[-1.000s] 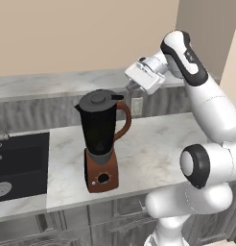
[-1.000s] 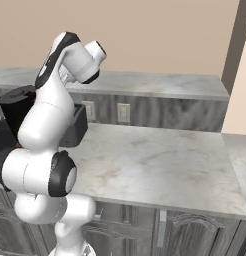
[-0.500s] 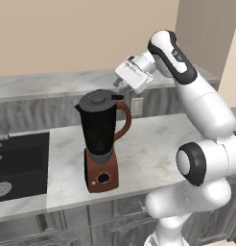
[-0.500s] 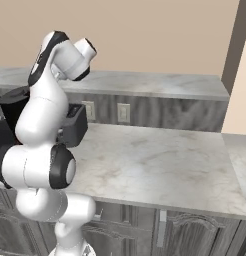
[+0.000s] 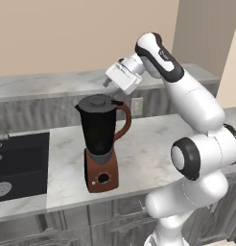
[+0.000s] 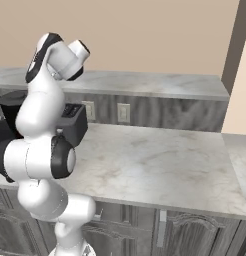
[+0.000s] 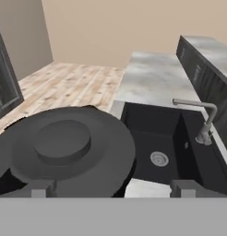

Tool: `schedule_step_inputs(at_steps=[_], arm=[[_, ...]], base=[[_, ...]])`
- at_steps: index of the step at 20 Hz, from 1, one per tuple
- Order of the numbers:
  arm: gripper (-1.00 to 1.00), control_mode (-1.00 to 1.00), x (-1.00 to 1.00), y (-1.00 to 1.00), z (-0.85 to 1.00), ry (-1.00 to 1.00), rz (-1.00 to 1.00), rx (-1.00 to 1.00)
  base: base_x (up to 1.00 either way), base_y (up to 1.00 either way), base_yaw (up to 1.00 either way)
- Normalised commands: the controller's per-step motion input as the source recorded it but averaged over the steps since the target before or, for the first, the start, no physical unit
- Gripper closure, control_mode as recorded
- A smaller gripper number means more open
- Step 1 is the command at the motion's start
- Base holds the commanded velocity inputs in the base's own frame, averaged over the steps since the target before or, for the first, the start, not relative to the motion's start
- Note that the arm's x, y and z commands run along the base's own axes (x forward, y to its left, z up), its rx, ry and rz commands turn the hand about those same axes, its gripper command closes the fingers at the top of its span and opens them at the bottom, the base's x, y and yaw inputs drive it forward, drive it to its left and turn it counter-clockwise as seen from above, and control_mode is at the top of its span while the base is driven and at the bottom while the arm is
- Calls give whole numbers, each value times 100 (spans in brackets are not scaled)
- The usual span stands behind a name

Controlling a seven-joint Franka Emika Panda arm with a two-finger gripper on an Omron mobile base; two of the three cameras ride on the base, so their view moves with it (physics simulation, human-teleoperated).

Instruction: Grab the limes from the fridge, place them in the blender, close the lid, and turn on the blender to create a marinade.

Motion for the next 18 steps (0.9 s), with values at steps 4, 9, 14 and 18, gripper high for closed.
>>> schedule_step_inputs(at_steps=[4,9,14,18], arm=[[-100,-100,0,46,-26,0,0,0],[-100,-100,0,39,-17,-1,0,0],[-100,-100,-23,0,36,-13,0,0],[-100,-100,-100,18,4,-45,-4,-7]], base=[[0,0,0],[0,0,0],[0,0,0],[0,0,0]])
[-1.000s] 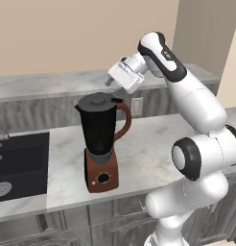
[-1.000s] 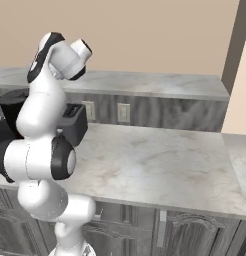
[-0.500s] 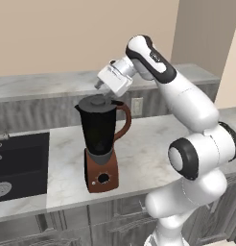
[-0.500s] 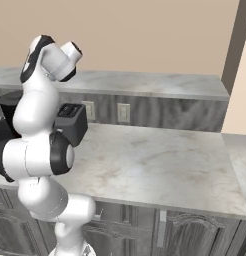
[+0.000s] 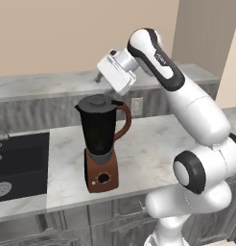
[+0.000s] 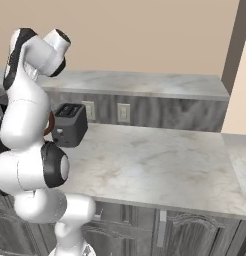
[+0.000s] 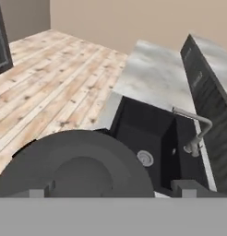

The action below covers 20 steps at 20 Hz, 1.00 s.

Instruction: Grab the limes from the fridge, place them in the blender, close the lid, and turn on the blender to create a marinade.

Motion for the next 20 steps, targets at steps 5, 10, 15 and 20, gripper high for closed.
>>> schedule_step_inputs(at_steps=[5,10,15,20], arm=[[-100,-100,-100,33,-4,-45,-21,-9],[-100,-100,-100,18,-29,-30,-40,-1],[-100,-100,-100,22,-57,-10,-64,0],[-100,-100,-100,36,-77,-12,-78,4]], base=[[0,0,0],[0,0,0],[0,0,0],[0,0,0]])
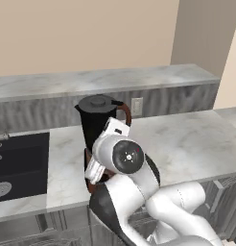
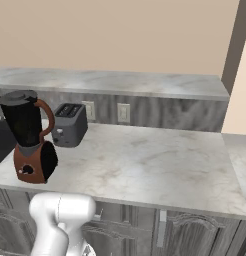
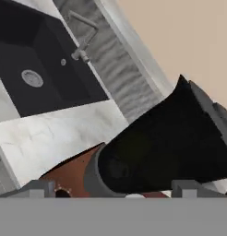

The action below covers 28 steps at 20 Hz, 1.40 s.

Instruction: Grab the limes from the fridge, place them in the blender, close the lid, and turn on the blender to create a marinade.

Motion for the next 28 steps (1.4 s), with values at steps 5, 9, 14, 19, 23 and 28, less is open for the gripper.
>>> schedule_step_inputs(at_steps=[5,9,14,19,23,28], arm=[[-100,-100,-95,22,-78,-20,-74,11],[-100,-100,-82,-11,-71,-30,-55,21],[-100,-100,-16,-46,-38,-29,-32,27],[-100,-100,0,-48,-22,-31,-9,25],[-100,-100,7,-18,-13,-31,-7,23],[-100,-100,12,-6,-1,-24,-6,20]], base=[[0,0,0],[0,0,0],[0,0,0],[0,0,0],[0,0,0],[0,0,0]])
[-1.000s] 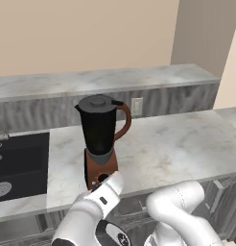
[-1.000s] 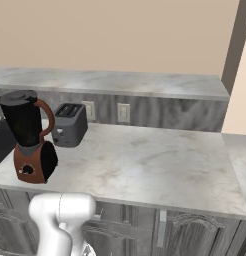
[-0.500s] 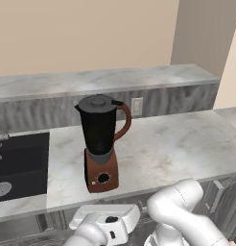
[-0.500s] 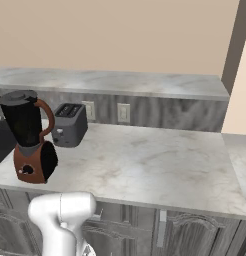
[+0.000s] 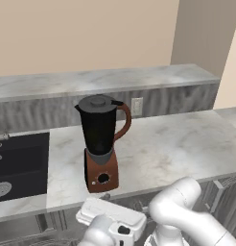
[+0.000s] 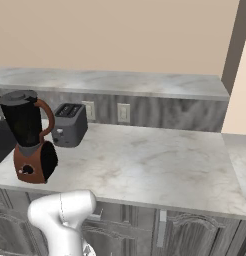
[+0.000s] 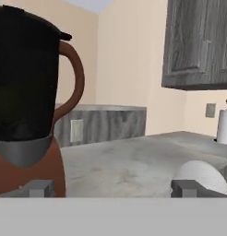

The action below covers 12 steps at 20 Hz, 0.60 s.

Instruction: Grab the limes from the fridge, place them in the blender, close the lid, and turn on the blender to create a marinade.

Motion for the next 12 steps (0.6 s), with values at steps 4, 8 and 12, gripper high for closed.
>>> schedule_step_inputs(at_steps=[4,8,12], arm=[[-100,-100,31,0,0,-5,-17,17],[-100,-100,31,-1,-5,0,-17,15],[-100,-100,46,1,-22,0,-8,13]], base=[[0,0,0],[0,0,0],[0,0,0]])
